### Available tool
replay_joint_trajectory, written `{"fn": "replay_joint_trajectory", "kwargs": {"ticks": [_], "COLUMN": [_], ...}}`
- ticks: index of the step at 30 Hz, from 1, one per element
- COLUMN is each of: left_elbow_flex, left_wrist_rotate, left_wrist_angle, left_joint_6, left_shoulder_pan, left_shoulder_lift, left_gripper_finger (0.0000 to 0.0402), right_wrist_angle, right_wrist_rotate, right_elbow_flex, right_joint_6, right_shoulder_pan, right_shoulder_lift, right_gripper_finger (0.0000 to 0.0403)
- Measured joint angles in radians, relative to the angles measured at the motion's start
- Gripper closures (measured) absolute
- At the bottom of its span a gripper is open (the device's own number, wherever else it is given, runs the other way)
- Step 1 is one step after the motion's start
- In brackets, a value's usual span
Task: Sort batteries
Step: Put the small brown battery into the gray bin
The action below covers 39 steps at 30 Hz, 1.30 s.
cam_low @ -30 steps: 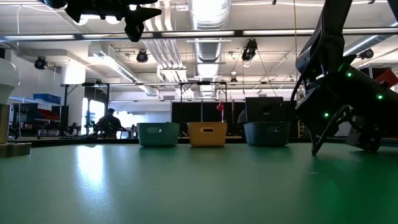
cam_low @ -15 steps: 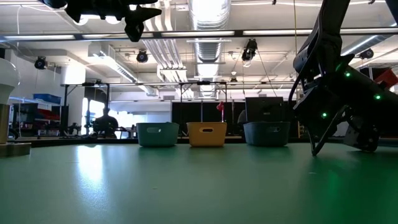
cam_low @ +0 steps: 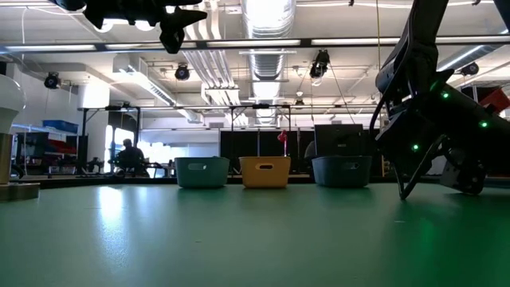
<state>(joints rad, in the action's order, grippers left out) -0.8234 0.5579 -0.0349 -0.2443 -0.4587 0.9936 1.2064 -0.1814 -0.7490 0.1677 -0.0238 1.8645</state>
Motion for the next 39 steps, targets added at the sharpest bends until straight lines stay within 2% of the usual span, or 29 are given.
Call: {"fn": "replay_joint_trajectory", "kwargs": {"ticks": [4,11,17,21,27,33,39], "left_elbow_flex": [0.000,0.000,0.000,0.000,0.000,0.000,0.000], "left_wrist_rotate": [0.000,0.000,0.000,0.000,-0.001,-0.001,-0.001], "left_wrist_angle": [0.000,0.000,0.000,0.000,-0.002,-0.021,-0.025], "left_joint_6": [0.000,0.003,0.009,0.025,0.048,0.052,0.043], "left_shoulder_pan": [0.000,0.000,0.000,0.000,-0.001,-0.001,-0.001], "left_shoulder_lift": [0.000,0.000,0.000,0.000,0.000,0.000,0.000], "left_gripper_finger": [0.0284,0.0284,0.0284,0.0284,0.0284,0.0284,0.0284], "right_wrist_angle": [-0.002,-0.001,0.022,0.063,0.137,0.223,0.189], "right_wrist_rotate": [-0.001,-0.003,0.009,0.058,0.120,0.260,0.264], "right_elbow_flex": [0.000,-0.003,-0.029,-0.088,-0.220,-0.441,-0.674], "right_joint_6": [0.003,0.016,0.004,0.023,0.091,0.102,0.062], "right_shoulder_pan": [0.000,0.000,0.000,-0.003,-0.063,-0.197,-0.381], "right_shoulder_lift": [0.000,-0.002,-0.004,-0.042,-0.134,-0.158,-0.136], "right_gripper_finger": [0.0170,0.0213,0.0197,0.0196,0.0209,0.0200,0.0206]}}
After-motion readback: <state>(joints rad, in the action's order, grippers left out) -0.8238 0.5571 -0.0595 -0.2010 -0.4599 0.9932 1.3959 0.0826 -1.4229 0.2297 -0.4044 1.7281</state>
